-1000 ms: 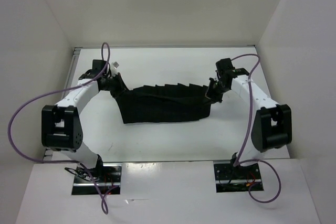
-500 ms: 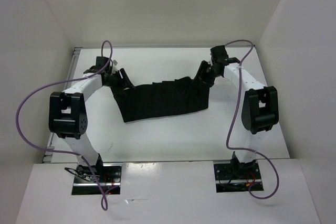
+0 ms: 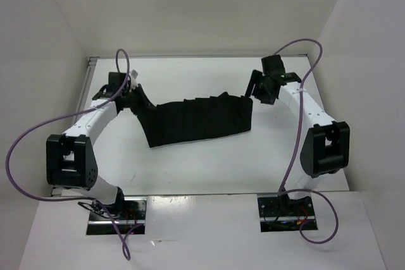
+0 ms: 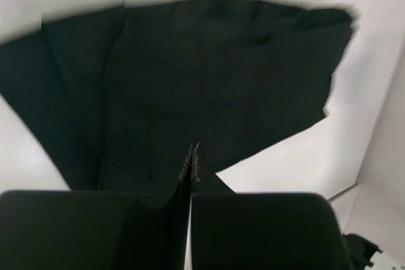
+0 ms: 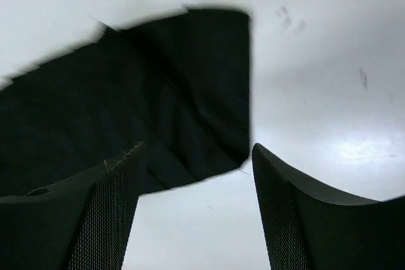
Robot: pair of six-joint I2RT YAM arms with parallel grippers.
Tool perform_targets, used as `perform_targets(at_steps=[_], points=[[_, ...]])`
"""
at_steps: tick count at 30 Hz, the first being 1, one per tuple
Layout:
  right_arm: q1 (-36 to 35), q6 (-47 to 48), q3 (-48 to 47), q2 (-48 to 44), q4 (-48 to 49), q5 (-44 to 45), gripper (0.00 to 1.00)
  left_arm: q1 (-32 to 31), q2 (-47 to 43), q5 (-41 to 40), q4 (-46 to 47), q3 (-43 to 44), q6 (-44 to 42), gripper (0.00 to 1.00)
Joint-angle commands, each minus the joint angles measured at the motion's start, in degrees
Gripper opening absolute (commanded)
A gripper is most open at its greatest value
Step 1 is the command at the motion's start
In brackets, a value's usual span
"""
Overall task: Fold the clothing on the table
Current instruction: Fold the skirt
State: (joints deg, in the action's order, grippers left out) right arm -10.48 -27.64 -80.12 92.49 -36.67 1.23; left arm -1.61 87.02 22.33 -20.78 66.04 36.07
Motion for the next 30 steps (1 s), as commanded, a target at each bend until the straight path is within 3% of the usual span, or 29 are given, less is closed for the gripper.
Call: perform_targets(at_steps=[1, 8, 15, 20, 30], points=[[0.8, 4.9, 3.5, 2.2, -4.5, 3.0, 0.73, -0.2, 0.6, 1.1, -0.3, -5.6, -0.6, 0.0], [2.6, 8.2, 1.5, 13.5, -3.7, -1.7, 0.75, -2.5, 5.1, -7.7, 0.2, -6.1, -1.7, 0.0], [4.9, 10.1, 0.9, 20.7, -0.3, -12.4, 0.77, -3.1, 10.9, -9.1, 0.8, -6.3, -2.2, 0.0], [5.9, 11.6, 0.9, 22.7, 2.5, -20.3, 0.82, -4.2, 12.6, -9.1, 1.4, -6.9, -1.7, 0.0], [8.6, 13.3, 2.2, 24.9, 6.3, -35.5, 0.82, -4.2, 13.7, -9.6, 1.9, -7.4, -1.2, 0.0]])
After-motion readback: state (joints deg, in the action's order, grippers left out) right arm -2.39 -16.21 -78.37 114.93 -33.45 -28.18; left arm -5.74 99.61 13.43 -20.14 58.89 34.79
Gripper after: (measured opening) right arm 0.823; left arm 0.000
